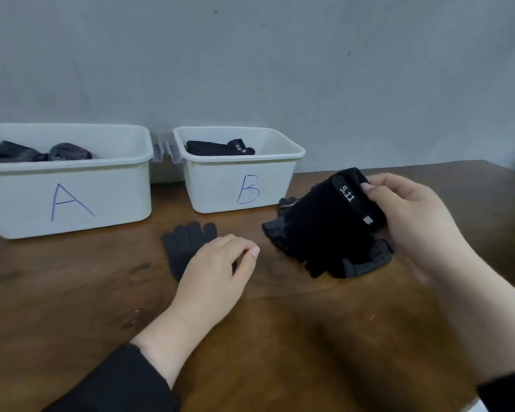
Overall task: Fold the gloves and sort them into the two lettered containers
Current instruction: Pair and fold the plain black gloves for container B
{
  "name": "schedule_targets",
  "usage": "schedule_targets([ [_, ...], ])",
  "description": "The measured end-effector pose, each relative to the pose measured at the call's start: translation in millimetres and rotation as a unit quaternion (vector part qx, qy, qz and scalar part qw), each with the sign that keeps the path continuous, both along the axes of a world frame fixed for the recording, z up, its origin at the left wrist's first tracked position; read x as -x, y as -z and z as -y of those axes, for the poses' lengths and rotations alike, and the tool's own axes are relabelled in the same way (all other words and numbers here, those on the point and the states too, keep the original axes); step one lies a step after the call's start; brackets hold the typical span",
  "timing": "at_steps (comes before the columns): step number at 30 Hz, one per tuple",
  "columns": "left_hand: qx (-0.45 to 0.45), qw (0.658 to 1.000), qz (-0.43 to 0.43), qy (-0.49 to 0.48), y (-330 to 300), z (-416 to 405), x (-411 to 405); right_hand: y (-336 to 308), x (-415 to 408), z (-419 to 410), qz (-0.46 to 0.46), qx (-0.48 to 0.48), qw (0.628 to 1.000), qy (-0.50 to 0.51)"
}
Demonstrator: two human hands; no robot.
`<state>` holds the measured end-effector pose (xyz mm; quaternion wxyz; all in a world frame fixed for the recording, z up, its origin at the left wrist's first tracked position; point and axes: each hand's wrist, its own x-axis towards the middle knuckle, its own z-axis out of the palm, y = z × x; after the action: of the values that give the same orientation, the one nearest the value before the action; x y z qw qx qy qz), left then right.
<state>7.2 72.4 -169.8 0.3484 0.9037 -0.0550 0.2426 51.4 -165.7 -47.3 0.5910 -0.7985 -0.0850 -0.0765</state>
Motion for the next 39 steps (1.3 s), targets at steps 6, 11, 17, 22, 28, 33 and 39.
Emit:
schedule_targets([
  [6, -0.050, 0.996, -0.042, -0.057, 7.4, -71.3, 28.0, 19.1, 13.8, -63.5, 0.011, 0.072, 0.995, -0.066],
  [11, -0.060, 0.985, -0.083, -0.142, 15.8, -112.7, 40.0, 23.5, 13.4, -97.1, 0.005, 0.057, 0.993, -0.107],
  [17, -0.144, 0.957, -0.151, -0.203, 21.4, -104.8, 30.7, 31.6, 6.2, -106.6, 0.006, 0.039, 0.993, -0.110],
  [22, -0.153, 0.947, -0.149, -0.240, 21.2, -91.6, 13.8, 42.7, -2.6, -101.9, 0.027, 0.025, 0.996, -0.083],
  [28, -0.067, 0.960, -0.115, -0.247, 17.2, -89.8, 10.5, 51.6, -5.8, -103.7, 0.033, 0.009, 0.996, -0.085],
  [33, 0.020, 0.939, -0.090, -0.332, -2.4, -139.3, 45.0, 40.7, -10.0, -118.0, 0.086, 0.037, 0.992, -0.086],
  [39, -0.046, 0.906, -0.105, -0.408, -9.0, -183.2, 87.3, 51.7, 1.2, -141.5, 0.229, 0.156, 0.947, -0.161],
])
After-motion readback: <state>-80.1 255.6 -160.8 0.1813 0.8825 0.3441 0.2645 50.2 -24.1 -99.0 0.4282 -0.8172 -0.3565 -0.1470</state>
